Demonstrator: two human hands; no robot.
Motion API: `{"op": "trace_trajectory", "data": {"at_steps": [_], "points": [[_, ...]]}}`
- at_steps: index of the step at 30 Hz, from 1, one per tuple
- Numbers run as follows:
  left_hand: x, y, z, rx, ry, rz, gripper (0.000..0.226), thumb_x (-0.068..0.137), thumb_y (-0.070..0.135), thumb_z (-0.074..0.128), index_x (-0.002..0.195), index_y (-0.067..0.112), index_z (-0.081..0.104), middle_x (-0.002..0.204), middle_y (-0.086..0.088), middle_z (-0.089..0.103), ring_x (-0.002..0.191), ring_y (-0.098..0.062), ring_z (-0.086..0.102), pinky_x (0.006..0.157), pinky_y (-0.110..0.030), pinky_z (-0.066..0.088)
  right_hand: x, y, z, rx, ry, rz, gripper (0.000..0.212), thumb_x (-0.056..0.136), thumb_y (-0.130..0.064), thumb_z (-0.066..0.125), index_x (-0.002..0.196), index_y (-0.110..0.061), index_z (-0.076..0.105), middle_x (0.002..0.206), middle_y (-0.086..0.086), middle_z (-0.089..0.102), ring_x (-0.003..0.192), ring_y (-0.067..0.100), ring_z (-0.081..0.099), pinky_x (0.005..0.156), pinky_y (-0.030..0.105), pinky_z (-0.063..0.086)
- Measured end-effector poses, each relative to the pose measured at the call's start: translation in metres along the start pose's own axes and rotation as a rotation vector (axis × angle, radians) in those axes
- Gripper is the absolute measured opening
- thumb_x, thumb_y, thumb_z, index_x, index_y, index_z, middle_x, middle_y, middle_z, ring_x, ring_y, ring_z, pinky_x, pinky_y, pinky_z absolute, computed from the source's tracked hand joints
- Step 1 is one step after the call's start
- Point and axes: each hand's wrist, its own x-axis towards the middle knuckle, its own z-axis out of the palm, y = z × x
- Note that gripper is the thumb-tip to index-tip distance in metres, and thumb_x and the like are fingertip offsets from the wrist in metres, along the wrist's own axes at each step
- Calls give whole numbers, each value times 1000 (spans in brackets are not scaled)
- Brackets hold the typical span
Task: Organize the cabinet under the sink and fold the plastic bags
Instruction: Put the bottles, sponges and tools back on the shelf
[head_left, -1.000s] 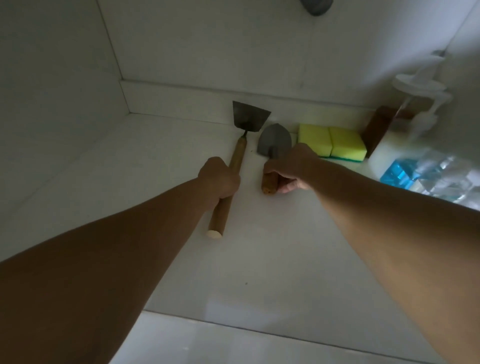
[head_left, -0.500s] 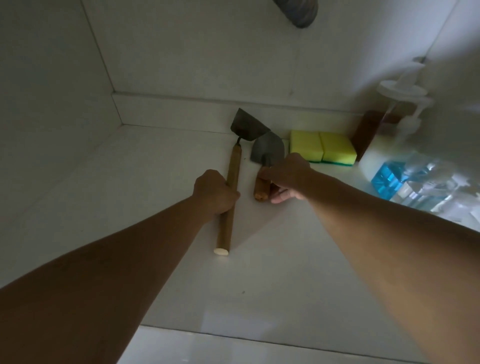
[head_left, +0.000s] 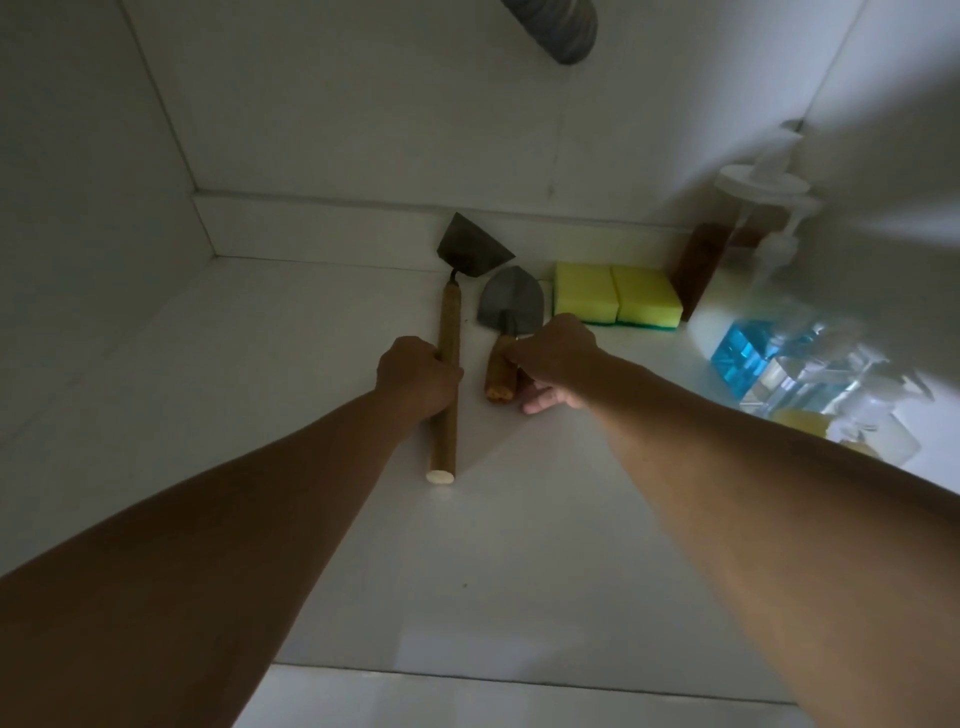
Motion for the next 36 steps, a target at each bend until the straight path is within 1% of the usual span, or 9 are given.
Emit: {"op": "trace_trajectory", "data": {"at_steps": [2, 4, 6, 9, 11, 17, 23, 31, 36], "points": [[-4, -1, -2, -21, -43, -27, 8, 87, 15, 65, 92, 11, 60, 100, -9, 60, 103, -26, 57, 64, -22, 41, 0, 1, 0, 4, 27, -23, 18, 92, -8, 62, 104, 4, 54, 80, 12, 58, 72, 28, 62, 67, 39, 61], [-9, 0, -5, -10, -100, -19, 38, 84, 9, 69, 119, 10, 56, 125, -14, 56, 111, -26, 53, 73, -22, 41, 0, 2, -1, 28, 53, -26, 13, 91, -10, 64, 92, -1, 54, 81, 12, 59, 72, 27, 64, 59, 36, 60], [-13, 1, -7, -1, -137, -21, 59, 80, 6, 72, 134, -1, 48, 134, -15, 51, 109, -24, 52, 81, -23, 39, 0, 5, -1, 39, 85, -42, 17, 90, -14, 68, 84, -7, 53, 84, 11, 61, 74, 27, 66, 49, 34, 57], [-15, 1, -9, 12, -141, -14, 59, 77, 3, 75, 130, -4, 51, 130, -16, 54, 97, -20, 49, 82, -25, 44, -3, 8, 0, 60, 68, -46, 25, 86, -18, 73, 99, -5, 56, 87, 10, 61, 75, 25, 67, 47, 32, 56], [-17, 1, -8, 17, -107, -7, 55, 78, 3, 75, 128, -4, 53, 129, -16, 56, 105, -25, 55, 83, -25, 44, -5, 8, -1, 66, 46, -46, 34, 84, -18, 75, 108, -3, 56, 89, 11, 62, 76, 24, 66, 46, 31, 56], [-28, -2, -8, 23, -30, 15, 48, 85, 5, 68, 129, -4, 52, 132, -18, 55, 120, -32, 53, 93, -31, 44, -17, 7, -1, 66, 0, -16, 41, 85, -17, 73, 119, 1, 56, 88, 12, 62, 75, 23, 65, 46, 31, 55], [-44, -1, -21, 13, -106, -21, 83, 81, 17, 76, 149, 8, 28, 152, -10, 35, 137, -27, 38, 110, -33, 35, -42, -3, -13, 6, 17, -25, 48, 90, -21, 69, 128, 4, 51, 87, 11, 60, 70, 22, 65, 47, 34, 53], [-103, 10, -75, 51, -99, -18, 81, 82, 27, 76, 148, 8, 33, 151, -11, 36, 137, -27, 37, 109, -33, 37, -121, -30, -34, -72, -4, -102, 41, 91, -18, 68, 123, 3, 53, 104, 16, 61, 70, 22, 64, 48, 33, 51], [-176, 9, -117, 17, -38, -44, 71, 82, 27, 76, 142, 9, 42, 145, -10, 43, 132, -26, 44, 106, -33, 41, -196, -37, -26, -79, -61, -156, 25, 92, -16, 66, 109, 0, 58, 122, 25, 61, 95, 33, 67, 73, 41, 55]]}}
